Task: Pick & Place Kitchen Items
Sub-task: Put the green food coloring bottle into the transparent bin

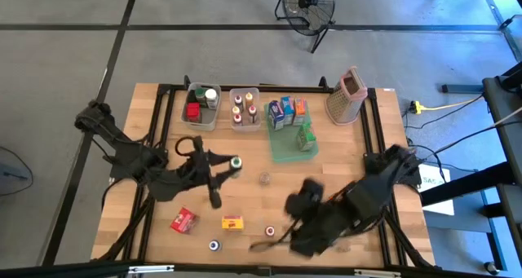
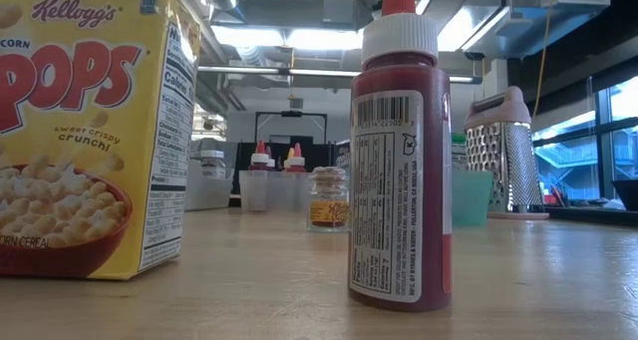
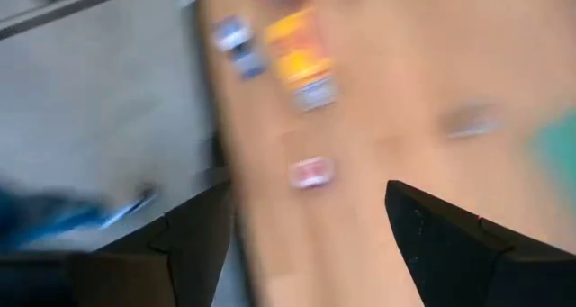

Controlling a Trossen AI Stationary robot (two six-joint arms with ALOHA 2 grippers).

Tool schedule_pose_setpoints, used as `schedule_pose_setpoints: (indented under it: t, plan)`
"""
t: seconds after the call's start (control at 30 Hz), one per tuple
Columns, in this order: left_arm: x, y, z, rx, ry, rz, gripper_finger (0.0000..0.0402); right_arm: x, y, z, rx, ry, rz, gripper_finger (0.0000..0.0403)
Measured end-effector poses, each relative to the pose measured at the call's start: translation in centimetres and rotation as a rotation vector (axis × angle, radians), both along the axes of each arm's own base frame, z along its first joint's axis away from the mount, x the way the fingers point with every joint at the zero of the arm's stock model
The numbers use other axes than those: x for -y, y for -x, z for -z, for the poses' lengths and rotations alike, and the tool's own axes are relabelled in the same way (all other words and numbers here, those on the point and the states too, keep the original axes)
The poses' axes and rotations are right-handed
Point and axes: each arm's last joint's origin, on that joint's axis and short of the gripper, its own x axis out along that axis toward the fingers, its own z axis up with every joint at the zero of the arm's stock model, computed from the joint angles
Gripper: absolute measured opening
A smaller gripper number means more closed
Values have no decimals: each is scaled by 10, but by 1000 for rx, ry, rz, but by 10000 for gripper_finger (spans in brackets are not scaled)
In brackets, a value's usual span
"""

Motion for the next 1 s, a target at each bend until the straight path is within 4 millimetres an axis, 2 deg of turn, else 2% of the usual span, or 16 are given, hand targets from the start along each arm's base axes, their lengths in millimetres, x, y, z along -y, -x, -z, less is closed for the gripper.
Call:
schedule_pose_setpoints:
  t: [0.17, 0.4, 0.53, 0.73, 0.87, 1.0]
  plan:
    - [-19, -4, 32, 137, 40, -224, 114, 43, 43, -47, 138, 223, 73, 287]
    - [-60, -40, 70, 179, 34, -498, 114, 84, 91, -92, 242, 282, -57, 287]
    - [-77, -60, 89, 177, 47, -598, 114, 95, 114, -107, 272, 259, -153, 287]
    - [-80, -83, 128, 162, 10, -753, 114, 109, 141, -122, 334, 279, -241, 287]
    - [-88, -97, 155, 168, 15, -811, 114, 119, 152, -128, 362, 306, -280, 287]
    - [-104, -109, 179, 146, 1, -869, 114, 124, 153, -130, 371, 369, -295, 287]
